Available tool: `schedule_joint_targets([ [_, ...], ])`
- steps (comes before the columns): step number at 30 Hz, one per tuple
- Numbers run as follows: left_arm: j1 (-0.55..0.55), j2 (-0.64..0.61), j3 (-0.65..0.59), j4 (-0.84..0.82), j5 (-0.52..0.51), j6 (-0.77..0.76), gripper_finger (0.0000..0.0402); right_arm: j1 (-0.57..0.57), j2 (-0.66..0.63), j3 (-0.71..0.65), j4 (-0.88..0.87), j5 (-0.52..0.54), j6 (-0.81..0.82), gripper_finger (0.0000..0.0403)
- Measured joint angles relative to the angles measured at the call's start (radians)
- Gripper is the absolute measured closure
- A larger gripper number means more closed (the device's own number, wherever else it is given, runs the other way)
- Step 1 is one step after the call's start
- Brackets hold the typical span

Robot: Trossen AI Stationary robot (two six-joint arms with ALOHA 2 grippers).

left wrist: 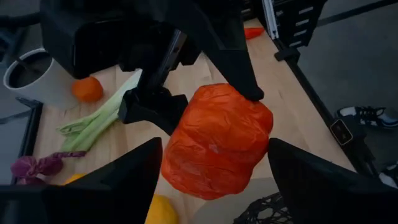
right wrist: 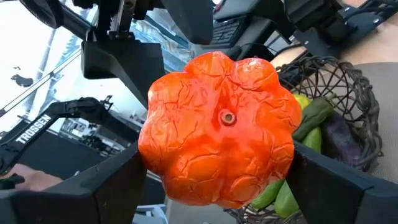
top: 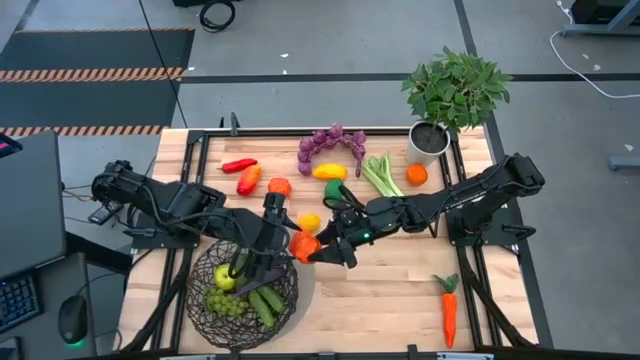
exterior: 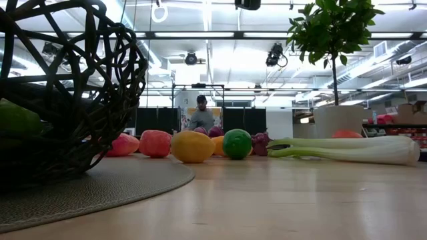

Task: Build produce basket
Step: Put the bottom orange pumpkin into the black basket

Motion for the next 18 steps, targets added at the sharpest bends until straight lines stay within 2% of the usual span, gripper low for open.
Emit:
schedule_joint_targets([
  [8, 0.002, 0.013, 0.0, -0.001, 0.02, -0.036, 0.0044, -0.002, 0.0, 0.0, 0.023, 0.012, -0.001, 0.0048],
  [18, 0.007, 0.06, 0.0, 0.014, 0.024, -0.041, 0.0026, -0.011, 0.0, 0.0, 0.049, 0.014, -0.001, 0.0048],
])
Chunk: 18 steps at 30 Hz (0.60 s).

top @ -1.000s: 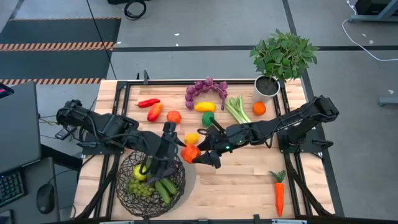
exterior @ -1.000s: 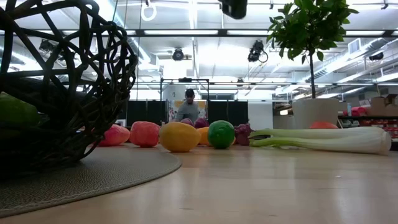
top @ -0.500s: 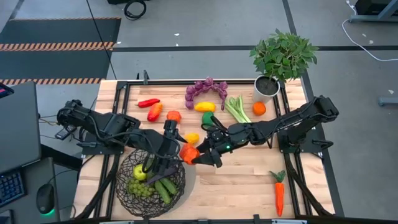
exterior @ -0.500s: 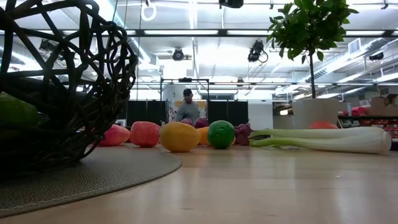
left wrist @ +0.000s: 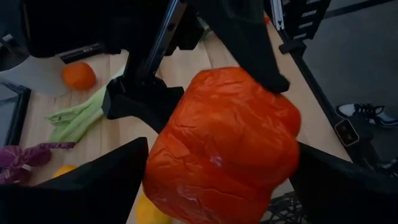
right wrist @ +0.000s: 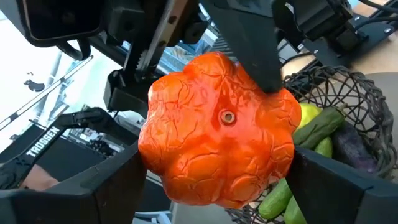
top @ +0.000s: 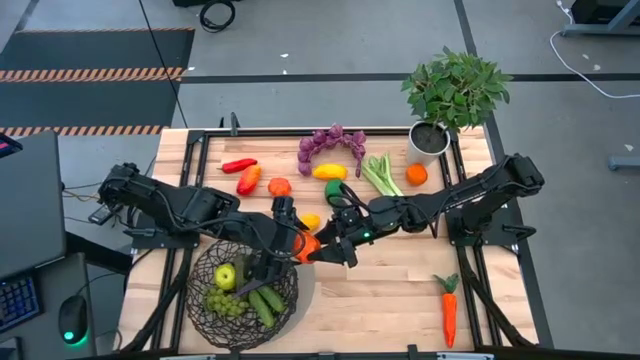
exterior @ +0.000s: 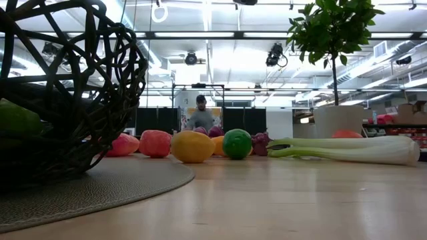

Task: Build produce basket
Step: Put the bottom orange pumpkin into the black basket

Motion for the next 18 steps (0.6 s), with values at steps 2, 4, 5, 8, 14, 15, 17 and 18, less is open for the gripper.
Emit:
schedule_joint_targets([
  [2, 0.0, 0.001, -0.001, 0.003, 0.002, 0.0, 0.0026, 0.0, 0.0, 0.0, -0.001, 0.0, -0.001, 0.0048],
  [4, 0.0, 0.0, -0.001, 0.009, 0.002, -0.001, 0.0026, 0.0, 0.0, 0.0, -0.002, 0.0, -0.002, 0.0048],
  [5, 0.0, 0.0, -0.001, 0.009, 0.002, -0.001, 0.0026, 0.0, 0.0, 0.0, -0.003, 0.0, -0.002, 0.0048],
  [8, -0.002, 0.0, -0.001, 0.01, 0.002, -0.002, 0.0029, 0.0, 0.0, 0.0, 0.0, 0.0, -0.001, 0.0048],
  [14, -0.003, 0.0, -0.001, 0.004, 0.001, -0.051, 0.0057, -0.002, 0.0, 0.001, -0.021, -0.037, -0.033, 0.0039],
  [15, -0.003, 0.0, -0.001, -0.005, -0.001, -0.057, 0.0062, -0.003, 0.0, 0.001, -0.029, -0.05, -0.043, 0.0035],
  [17, -0.003, 0.0, -0.001, -0.034, 0.006, -0.085, 0.0071, -0.007, -0.001, 0.001, -0.066, -0.084, -0.065, 0.0028],
  [18, -0.003, -0.001, -0.001, -0.052, 0.006, -0.105, 0.0075, -0.01, -0.001, 0.001, -0.087, -0.106, -0.071, 0.0025],
])
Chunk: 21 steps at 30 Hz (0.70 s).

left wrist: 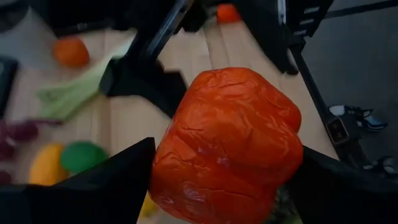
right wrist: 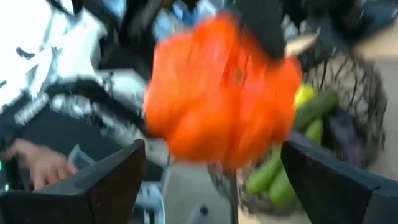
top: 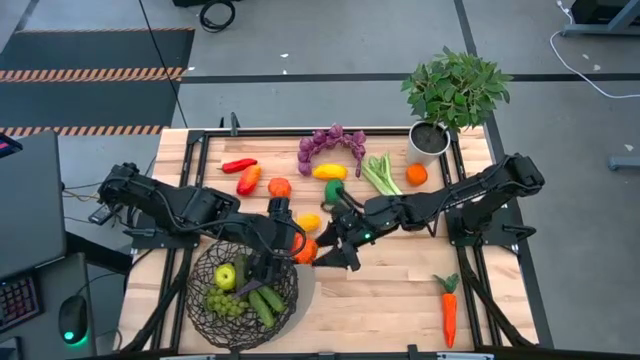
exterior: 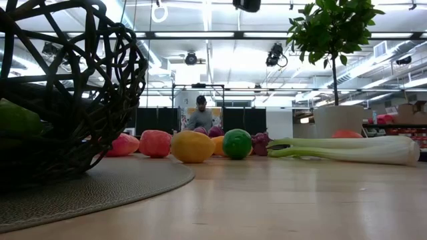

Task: Build produce basket
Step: Put the bottom orange pumpkin into the black basket

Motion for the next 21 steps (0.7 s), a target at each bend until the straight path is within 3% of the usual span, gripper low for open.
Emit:
schedule_joint_targets([
  [14, -0.092, 0.0, 0.0, -0.315, 0.034, -0.469, 0.0084, -0.048, -0.002, 0.0, -0.438, -0.281, -0.152, 0.002],
  [21, -0.204, 0.0, 0.0, -0.378, 0.117, -0.686, 0.0077, -0.048, -0.002, 0.0, -0.561, -0.284, -0.261, 0.0027],
])
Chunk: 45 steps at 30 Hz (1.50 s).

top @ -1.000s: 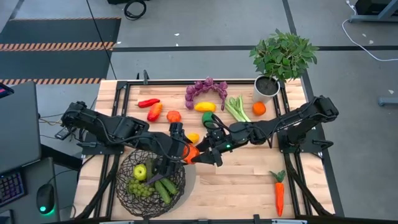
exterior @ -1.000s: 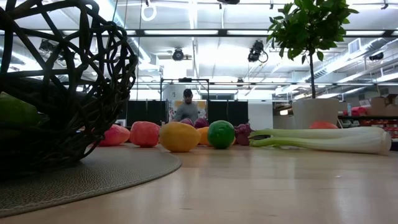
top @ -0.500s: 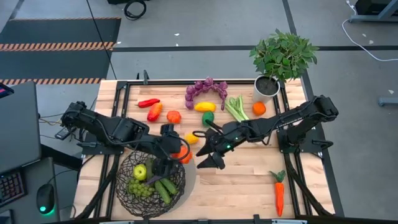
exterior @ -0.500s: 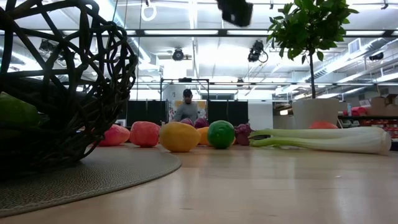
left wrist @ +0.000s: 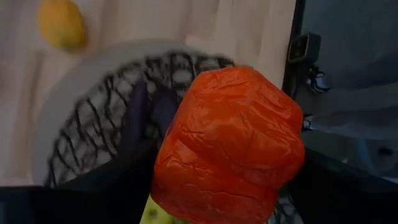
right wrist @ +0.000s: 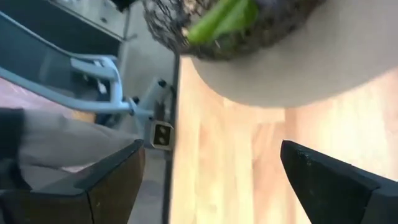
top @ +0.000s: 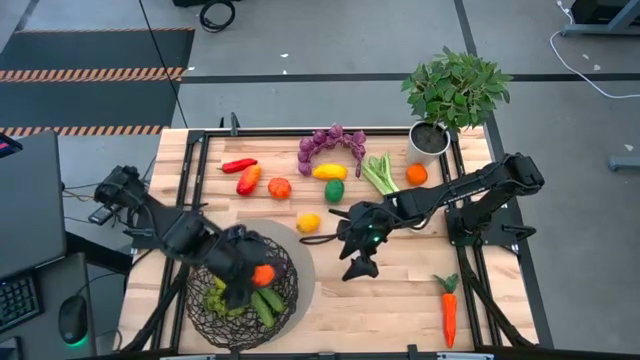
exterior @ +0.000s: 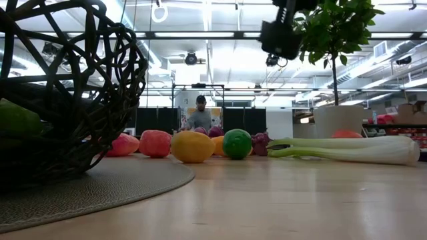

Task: Build produce basket
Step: Put the bottom orange pumpkin into the black basket, then put the orange carrot into the black basket

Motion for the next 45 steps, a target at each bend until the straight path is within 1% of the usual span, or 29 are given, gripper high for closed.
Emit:
schedule_joint_targets([
  [4, -0.073, 0.0, 0.0, -0.011, -0.021, -0.053, 0.0064, 0.0, 0.0, 0.0, -0.1, 0.005, -0.089, 0.0027],
  [7, -0.106, 0.01, 0.0, -0.019, -0.022, -0.145, 0.0052, 0.0, -0.009, 0.0, -0.213, 0.006, -0.162, 0.0026],
  [10, -0.138, 0.025, 0.0, -0.041, -0.013, -0.242, 0.0048, 0.0, -0.021, 0.0, -0.352, 0.013, -0.23, 0.0025],
  [16, -0.159, 0.06, 0.0, -0.005, 0.038, -0.337, 0.0047, 0.0, -0.074, 0.0, -0.568, 0.036, -0.298, 0.0025],
  [20, -0.146, 0.08, 0.0, 0.003, 0.036, -0.377, 0.0047, 0.005, -0.117, 0.0, -0.695, 0.039, -0.298, 0.0025],
  [22, -0.128, 0.085, 0.0, 0.005, 0.015, -0.392, 0.0047, 0.016, -0.146, -0.007, -0.752, 0.056, -0.279, 0.0025],
  [25, -0.085, 0.085, 0.0, 0.033, -0.059, -0.423, 0.0047, 0.037, -0.195, -0.022, -0.837, 0.088, -0.19, 0.0025],
  [28, -0.023, 0.085, 0.0, 0.083, -0.122, -0.394, 0.0047, 0.054, -0.235, -0.029, -0.933, 0.111, -0.027, 0.0025],
  [30, 0.023, 0.085, 0.0, 0.13, -0.129, -0.296, 0.0047, 0.067, -0.255, -0.036, -0.979, 0.116, 0.09, 0.0025],
  [33, 0.092, 0.085, 0.0, 0.211, -0.13, -0.11, 0.0047, 0.097, -0.28, -0.053, -1.01, 0.114, 0.256, 0.0025],
  [36, 0.159, 0.085, 0.0, 0.306, -0.129, 0.039, 0.0047, 0.145, -0.292, -0.078, -1.009, 0.114, 0.417, 0.0025],
  [39, 0.217, 0.085, 0.0, 0.396, -0.13, 0.14, 0.0047, 0.212, -0.293, -0.107, -1.0, 0.112, 0.564, 0.0025],
  [41, 0.25, 0.085, 0.0, 0.451, -0.129, 0.176, 0.0047, 0.259, -0.294, -0.134, -0.965, 0.097, 0.671, 0.0025],
  [45, 0.297, 0.085, 0.0, 0.552, -0.129, 0.22, 0.0047, 0.36, -0.292, -0.195, -0.86, 0.033, 0.88, 0.0025],
])
